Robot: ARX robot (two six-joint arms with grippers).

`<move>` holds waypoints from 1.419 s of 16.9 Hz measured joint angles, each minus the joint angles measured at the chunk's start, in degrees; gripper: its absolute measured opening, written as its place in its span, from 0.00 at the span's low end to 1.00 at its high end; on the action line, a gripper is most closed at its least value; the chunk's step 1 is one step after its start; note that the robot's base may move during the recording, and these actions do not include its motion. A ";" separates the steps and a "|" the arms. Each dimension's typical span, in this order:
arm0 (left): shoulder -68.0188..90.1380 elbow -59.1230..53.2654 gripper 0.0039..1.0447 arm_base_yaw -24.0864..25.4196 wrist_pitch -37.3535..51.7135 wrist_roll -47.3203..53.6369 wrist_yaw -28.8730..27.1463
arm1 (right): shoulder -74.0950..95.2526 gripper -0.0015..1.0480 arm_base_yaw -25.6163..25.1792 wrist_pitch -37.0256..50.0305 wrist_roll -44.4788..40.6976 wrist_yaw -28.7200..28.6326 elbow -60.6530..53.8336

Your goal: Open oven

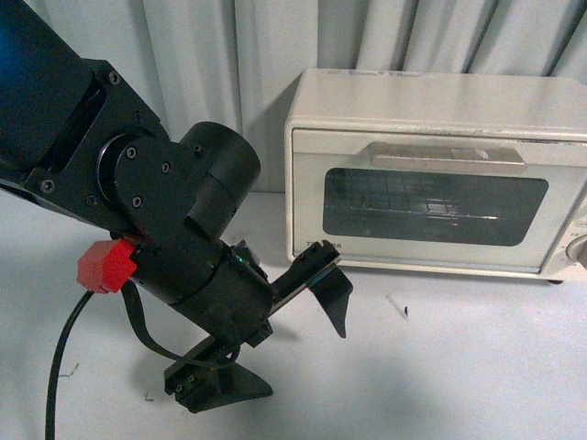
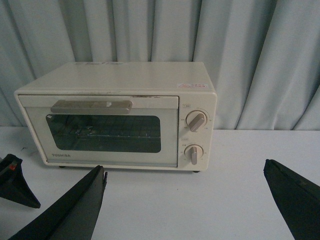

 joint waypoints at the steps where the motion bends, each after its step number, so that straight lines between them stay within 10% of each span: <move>1: -0.02 -0.02 0.94 -0.09 0.24 -0.52 0.02 | 0.00 0.94 0.00 0.00 0.00 0.00 0.00; 24: -0.52 -1.18 0.94 -2.10 4.15 -7.02 -0.59 | 5.53 0.94 1.49 7.78 0.57 2.95 0.04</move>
